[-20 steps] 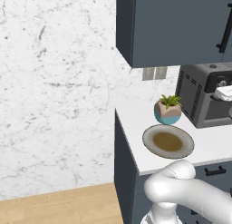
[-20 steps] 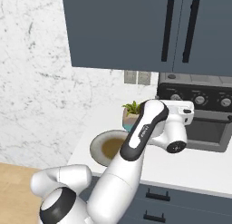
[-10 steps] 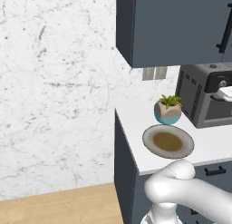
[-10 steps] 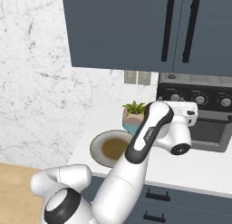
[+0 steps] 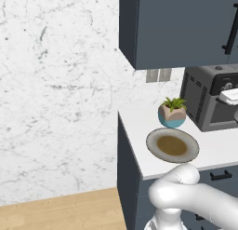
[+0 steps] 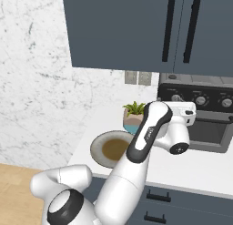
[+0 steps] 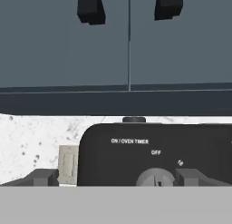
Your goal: Pick up the kebab skewer and baguette bread, and place them inside the toaster oven. Close the toaster oven door and start by setting the timer.
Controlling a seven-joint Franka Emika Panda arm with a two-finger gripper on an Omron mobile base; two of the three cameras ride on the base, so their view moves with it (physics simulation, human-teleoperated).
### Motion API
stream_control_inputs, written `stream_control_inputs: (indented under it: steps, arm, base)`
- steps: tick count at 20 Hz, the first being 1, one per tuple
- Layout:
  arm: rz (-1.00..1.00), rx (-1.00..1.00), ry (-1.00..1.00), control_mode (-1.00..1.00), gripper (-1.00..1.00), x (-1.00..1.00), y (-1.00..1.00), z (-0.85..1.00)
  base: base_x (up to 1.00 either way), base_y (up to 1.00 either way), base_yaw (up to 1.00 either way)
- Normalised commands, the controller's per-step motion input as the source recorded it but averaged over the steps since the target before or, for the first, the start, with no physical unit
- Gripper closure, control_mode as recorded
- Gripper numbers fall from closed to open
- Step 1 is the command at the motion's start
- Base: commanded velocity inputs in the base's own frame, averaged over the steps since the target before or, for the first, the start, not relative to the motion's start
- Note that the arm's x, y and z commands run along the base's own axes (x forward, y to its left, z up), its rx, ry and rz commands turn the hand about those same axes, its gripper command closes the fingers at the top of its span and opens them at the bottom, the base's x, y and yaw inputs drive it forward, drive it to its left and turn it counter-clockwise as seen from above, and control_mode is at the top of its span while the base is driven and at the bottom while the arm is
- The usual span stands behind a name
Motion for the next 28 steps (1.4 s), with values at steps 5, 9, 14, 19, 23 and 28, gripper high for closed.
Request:
stream_control_inputs:
  steps: [5,9,14,19,23,28]
  arm:
    - [0.00,-0.01,0.00,-1.00,-1.00,0.15,-0.02,0.00]
    - [0.00,-0.01,0.00,-1.00,-1.00,0.05,-0.07,-0.03]
    - [0.00,-0.02,0.00,-1.00,-1.00,0.00,-0.02,-0.08]
    - [0.00,-0.02,0.00,-1.00,-1.00,0.05,0.00,-0.06]
    - [0.00,-0.03,-0.01,-1.00,-1.00,0.04,-0.12,0.00]
    - [0.00,-0.02,-0.03,-1.00,-1.00,0.12,-0.03,0.00]
  base:
    - [0.00,0.00,0.00]
    - [0.00,0.00,0.00]
    - [0.00,0.00,0.00]
    - [0.00,0.00,0.00]
    - [0.00,0.00,0.00]
    - [0.00,0.00,0.00]
